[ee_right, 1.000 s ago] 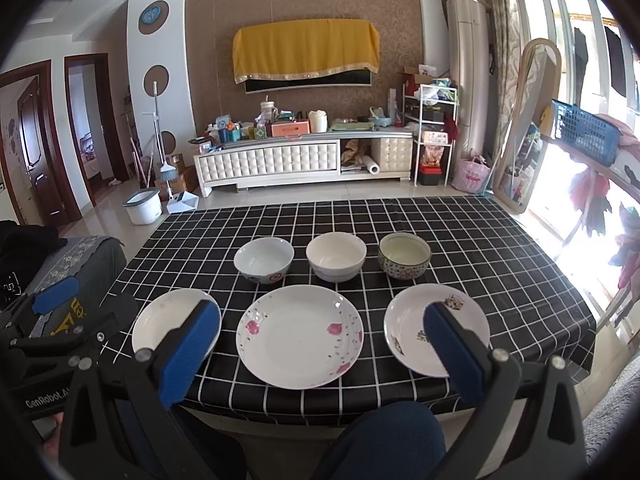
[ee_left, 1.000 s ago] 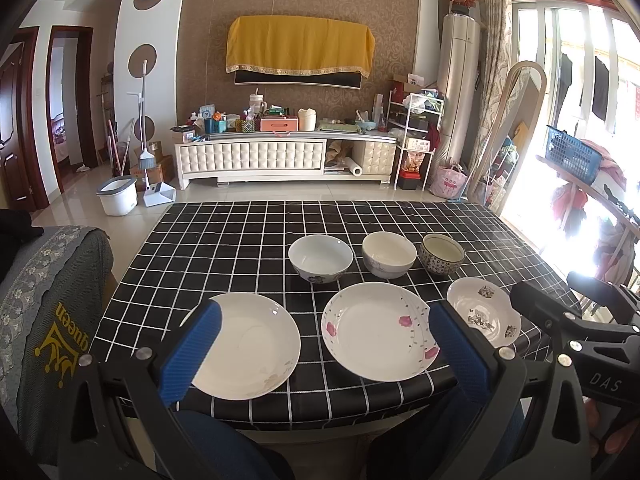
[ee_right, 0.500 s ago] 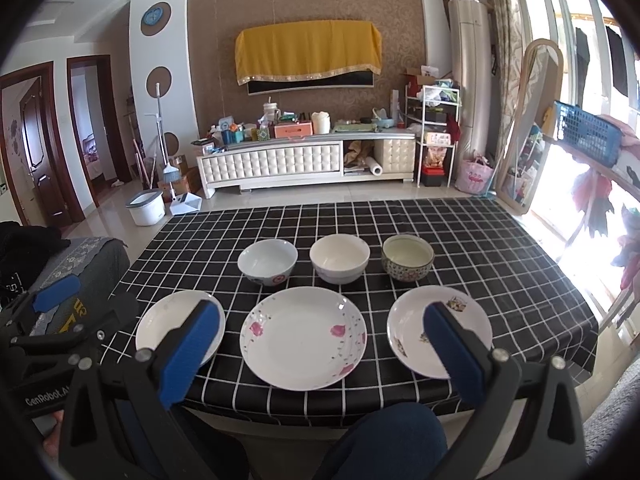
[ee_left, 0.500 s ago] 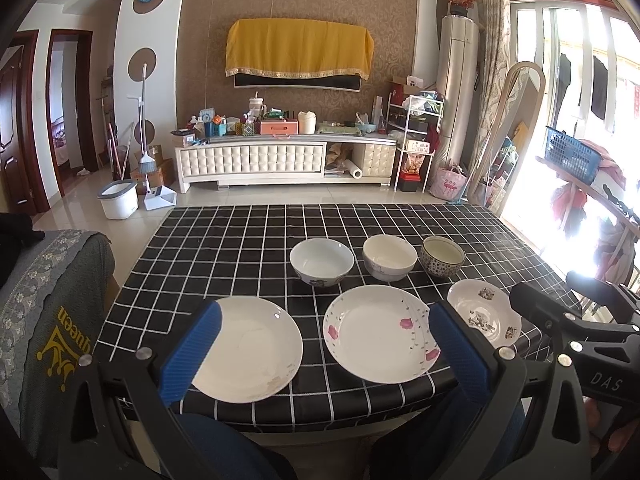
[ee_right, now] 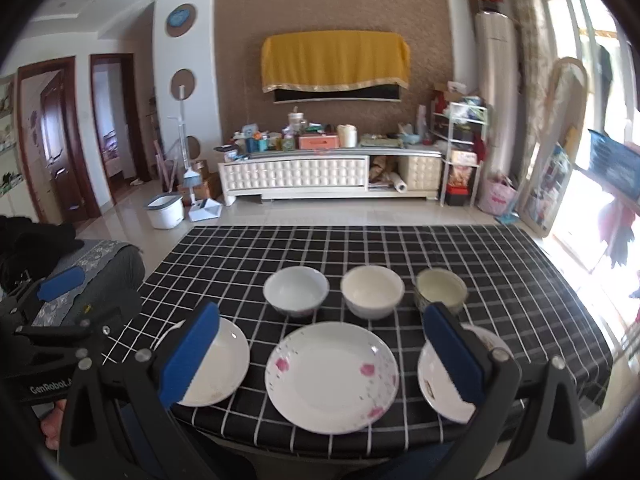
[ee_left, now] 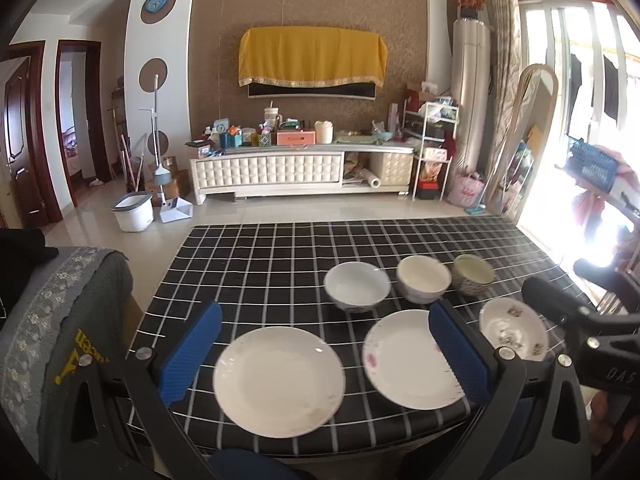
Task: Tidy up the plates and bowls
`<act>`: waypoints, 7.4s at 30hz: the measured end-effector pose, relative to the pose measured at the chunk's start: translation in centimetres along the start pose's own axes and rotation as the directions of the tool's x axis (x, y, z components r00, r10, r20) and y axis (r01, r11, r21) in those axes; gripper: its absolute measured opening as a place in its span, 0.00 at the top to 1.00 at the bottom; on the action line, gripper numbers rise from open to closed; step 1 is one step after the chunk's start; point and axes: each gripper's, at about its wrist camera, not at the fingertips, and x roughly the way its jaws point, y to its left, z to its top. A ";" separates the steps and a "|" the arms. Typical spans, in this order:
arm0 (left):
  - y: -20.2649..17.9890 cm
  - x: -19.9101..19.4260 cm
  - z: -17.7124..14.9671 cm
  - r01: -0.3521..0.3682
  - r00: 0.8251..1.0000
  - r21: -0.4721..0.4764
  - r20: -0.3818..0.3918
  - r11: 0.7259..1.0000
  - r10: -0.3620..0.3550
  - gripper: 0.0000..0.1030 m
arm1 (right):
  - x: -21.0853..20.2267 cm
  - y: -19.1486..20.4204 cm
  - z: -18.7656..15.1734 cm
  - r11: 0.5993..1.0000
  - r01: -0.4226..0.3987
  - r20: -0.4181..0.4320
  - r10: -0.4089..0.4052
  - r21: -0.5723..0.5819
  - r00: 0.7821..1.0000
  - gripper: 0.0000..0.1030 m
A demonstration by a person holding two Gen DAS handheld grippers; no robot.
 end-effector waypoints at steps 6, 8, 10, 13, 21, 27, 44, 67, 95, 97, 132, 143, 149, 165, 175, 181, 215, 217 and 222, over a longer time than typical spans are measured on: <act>2.4 2.0 0.6 -0.058 0.998 0.010 -0.028 0.998 0.058 0.00 | 3.6 2.3 1.5 0.999 -0.030 -0.047 0.027 -0.044 0.999 0.00; 3.5 2.8 0.6 -0.080 0.996 -0.001 -0.047 0.997 0.080 0.00 | 4.9 3.0 1.8 0.998 -0.049 -0.070 0.046 -0.043 0.996 0.00; 4.8 3.7 0.7 -0.108 0.992 -0.026 -0.074 0.994 0.106 0.00 | 6.2 3.9 2.0 0.995 -0.081 -0.094 0.076 -0.050 0.993 0.00; 6.9 5.2 0.6 -0.134 0.984 -0.065 -0.128 0.989 0.125 0.00 | 8.2 5.2 2.1 0.992 -0.117 -0.128 0.110 -0.054 0.986 0.00; 11.5 9.1 -1.4 -0.177 0.952 -0.111 -0.271 0.978 0.141 0.00 | 13.5 7.2 1.2 0.982 -0.189 -0.264 0.182 0.001 0.947 0.00; 13.0 13.3 -3.8 -0.121 0.904 -0.145 -0.424 0.982 0.049 0.01 | 17.2 8.3 0.1 0.969 -0.242 -0.369 0.240 0.043 0.898 0.02; 14.3 19.4 -8.2 -0.076 0.767 -0.199 -0.638 0.977 -0.070 0.41 | 25.1 9.2 -5.6 0.967 -0.251 -0.615 0.221 0.038 0.757 0.39; 14.8 20.5 -9.9 -0.109 0.723 -0.221 -0.687 0.969 -0.076 0.85 | 24.2 6.0 -8.4 0.977 -0.186 -0.668 0.206 0.103 0.715 0.76; 15.8 20.6 -9.1 -0.152 0.731 -0.272 -0.678 0.950 -0.076 0.85 | 23.8 5.0 -7.6 0.967 -0.183 -0.667 0.254 0.176 0.701 0.76; 16.2 19.7 -8.8 -0.171 0.736 -0.286 -0.673 0.943 -0.071 0.85 | 22.9 4.1 -7.1 0.964 -0.185 -0.649 0.265 0.190 0.713 0.76; -5.7 19.0 -4.9 0.222 0.771 -0.014 -0.609 0.975 -0.185 0.85 | 13.1 -11.7 -7.4 0.988 0.019 -0.488 0.059 0.152 0.871 0.76; -5.9 23.2 -6.8 0.206 0.738 -0.036 -0.650 0.978 -0.180 0.85 | 16.4 -13.4 -9.2 0.984 0.043 -0.536 0.059 0.175 0.842 0.76; -6.2 23.9 -7.3 0.217 0.735 -0.028 -0.654 0.976 -0.182 0.85 | 17.1 -13.5 -9.5 0.988 0.047 -0.541 0.042 0.149 0.840 0.76; -6.2 24.9 -7.8 0.225 0.727 -0.037 -0.659 0.974 -0.193 0.90 | 18.3 -13.9 -10.3 0.985 0.018 -0.579 0.086 0.172 0.811 0.86; -6.4 24.9 -7.9 0.227 0.728 -0.048 -0.655 0.973 -0.202 0.91 | 17.8 -14.0 -10.4 0.987 0.021 -0.579 0.078 0.162 0.812 0.88; -6.2 24.8 -7.9 0.224 0.731 -0.045 -0.653 0.974 -0.198 0.90 | 16.5 -14.6 -10.1 0.987 0.009 -0.524 0.078 0.162 0.848 0.87; -2.8 21.7 -5.7 0.197 0.781 -0.082 -0.588 0.977 -0.208 0.91 | 16.3 -11.0 -8.2 0.978 0.023 -0.538 0.094 0.207 0.837 0.87; -1.9 21.0 -5.4 0.184 0.792 -0.079 -0.578 0.980 -0.195 0.91 | 16.3 -10.2 -7.7 0.978 0.005 -0.536 0.109 0.207 0.837 0.87; 0.9 19.1 -4.5 0.132 0.817 -0.078 -0.556 0.988 -0.153 0.91 | 16.8 -7.4 -6.8 0.978 -0.043 -0.537 0.149 0.206 0.830 0.87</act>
